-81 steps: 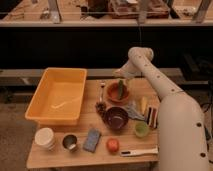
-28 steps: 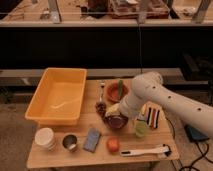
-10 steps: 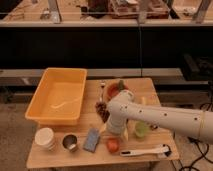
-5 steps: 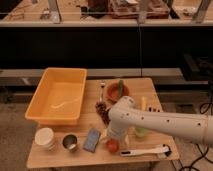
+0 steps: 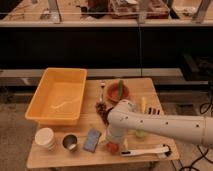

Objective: Place apple in tray

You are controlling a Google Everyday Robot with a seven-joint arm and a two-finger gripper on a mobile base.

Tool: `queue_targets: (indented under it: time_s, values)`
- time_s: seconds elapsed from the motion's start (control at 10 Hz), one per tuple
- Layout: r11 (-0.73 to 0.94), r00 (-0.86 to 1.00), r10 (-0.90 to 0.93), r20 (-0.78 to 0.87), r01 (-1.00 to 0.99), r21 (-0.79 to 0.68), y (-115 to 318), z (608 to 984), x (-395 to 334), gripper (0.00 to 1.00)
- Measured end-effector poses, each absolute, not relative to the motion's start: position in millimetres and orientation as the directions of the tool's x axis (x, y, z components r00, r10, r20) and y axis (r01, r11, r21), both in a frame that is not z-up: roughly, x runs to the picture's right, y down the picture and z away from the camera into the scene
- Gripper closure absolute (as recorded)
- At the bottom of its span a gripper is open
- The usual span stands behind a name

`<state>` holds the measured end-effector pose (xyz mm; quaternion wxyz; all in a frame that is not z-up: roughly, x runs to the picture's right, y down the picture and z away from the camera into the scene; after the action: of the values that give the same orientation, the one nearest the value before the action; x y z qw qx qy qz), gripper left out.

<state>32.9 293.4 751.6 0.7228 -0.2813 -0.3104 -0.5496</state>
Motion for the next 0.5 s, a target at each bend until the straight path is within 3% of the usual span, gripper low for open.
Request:
queue_targets:
  time_s: [0.5]
  values:
    - [0.244, 0.204, -0.623, 0.755, 0.968, -0.06, 296.6, 758.2, 22.7, 0.2]
